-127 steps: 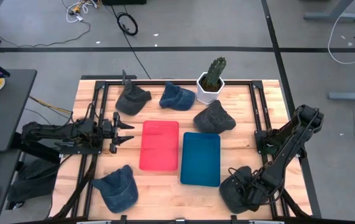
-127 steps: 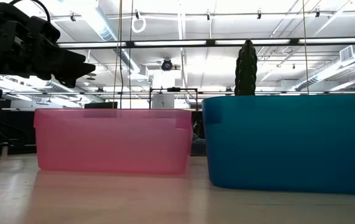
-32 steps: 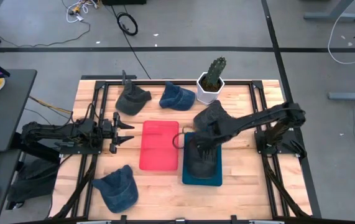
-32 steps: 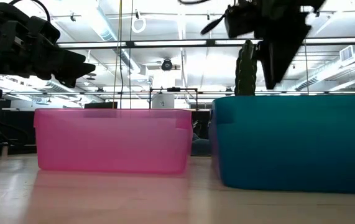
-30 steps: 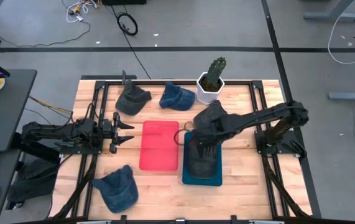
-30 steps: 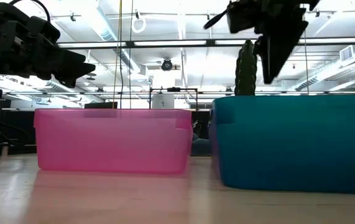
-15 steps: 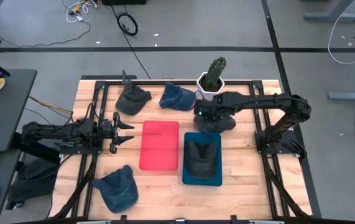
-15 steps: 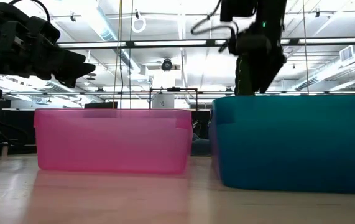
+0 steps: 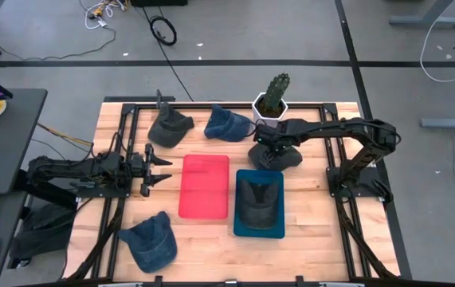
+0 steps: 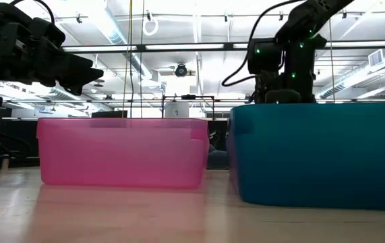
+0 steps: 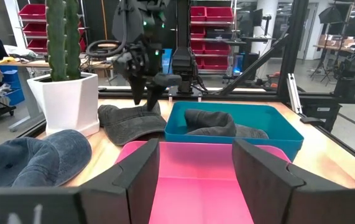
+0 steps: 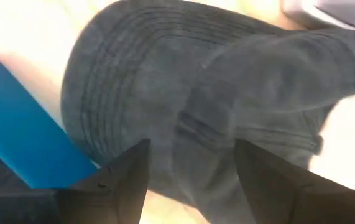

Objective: Pick & Place hat
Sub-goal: Put the right black cap into the blue bin

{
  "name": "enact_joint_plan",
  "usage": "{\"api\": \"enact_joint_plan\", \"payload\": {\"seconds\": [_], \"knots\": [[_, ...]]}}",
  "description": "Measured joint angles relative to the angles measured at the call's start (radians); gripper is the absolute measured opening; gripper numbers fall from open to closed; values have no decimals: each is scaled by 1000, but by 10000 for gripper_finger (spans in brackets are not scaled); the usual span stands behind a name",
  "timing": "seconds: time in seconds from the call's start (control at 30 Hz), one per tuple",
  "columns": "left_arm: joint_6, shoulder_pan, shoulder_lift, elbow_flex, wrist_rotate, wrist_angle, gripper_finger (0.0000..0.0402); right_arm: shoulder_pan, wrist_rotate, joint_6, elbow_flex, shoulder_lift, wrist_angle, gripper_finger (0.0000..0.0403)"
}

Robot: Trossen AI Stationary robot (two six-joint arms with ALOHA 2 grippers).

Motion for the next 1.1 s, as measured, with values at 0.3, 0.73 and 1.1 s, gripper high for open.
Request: {"api": "enact_joint_plan", "payload": {"seconds": [0.3, 0.73, 1.1], "knots": [[0, 0, 0, 0, 0, 0, 206, -9, 4, -18, -37, 0, 80, 214], [0, 0, 0, 0, 0, 0, 206, -14, 14, -95, -37, 0, 39, 13], [0, 0, 0, 0, 0, 0, 206, -11, 119, -103, -37, -172, -67, 3]]}}
